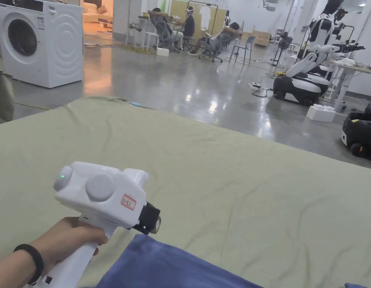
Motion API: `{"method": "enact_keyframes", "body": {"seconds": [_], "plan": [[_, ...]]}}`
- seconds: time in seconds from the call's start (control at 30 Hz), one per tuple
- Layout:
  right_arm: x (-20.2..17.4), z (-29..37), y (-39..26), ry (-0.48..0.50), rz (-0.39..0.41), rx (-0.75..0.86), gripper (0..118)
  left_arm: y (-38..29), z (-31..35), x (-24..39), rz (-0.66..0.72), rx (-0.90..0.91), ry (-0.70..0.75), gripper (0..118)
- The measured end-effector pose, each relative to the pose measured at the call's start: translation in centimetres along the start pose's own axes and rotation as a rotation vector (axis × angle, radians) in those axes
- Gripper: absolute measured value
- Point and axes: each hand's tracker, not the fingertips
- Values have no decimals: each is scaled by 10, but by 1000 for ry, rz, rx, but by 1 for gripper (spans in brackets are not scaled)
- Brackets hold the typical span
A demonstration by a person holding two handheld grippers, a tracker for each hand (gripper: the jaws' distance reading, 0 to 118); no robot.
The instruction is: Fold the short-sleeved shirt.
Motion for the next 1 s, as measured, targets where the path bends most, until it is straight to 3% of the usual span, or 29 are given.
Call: {"method": "enact_keyframes", "body": {"seconds": [0.07,0.1,0.17,0.7,0.73,0.8,0.83,1.0], "plan": [[3,0,5,-7,-5,4,2,-1,-19,1,7,-65,38,46],[5,0,7,-5,-15,9,2,-5,-23,3,2,-84,46,42],[7,2,9,-4,-25,15,2,-11,-25,8,-6,-76,70,0],[31,2,12,-51,-70,26,2,-10,-6,9,33,-23,40,1],[34,2,13,-52,-75,26,2,-9,-5,7,48,1,36,6],[37,2,13,-54,-94,26,2,-7,-3,5,81,-9,7,71],[38,2,12,-52,-101,24,2,-6,-4,4,95,-38,-2,96],[39,3,11,-52,-109,22,2,-10,-12,10,13,-127,23,98]]}}
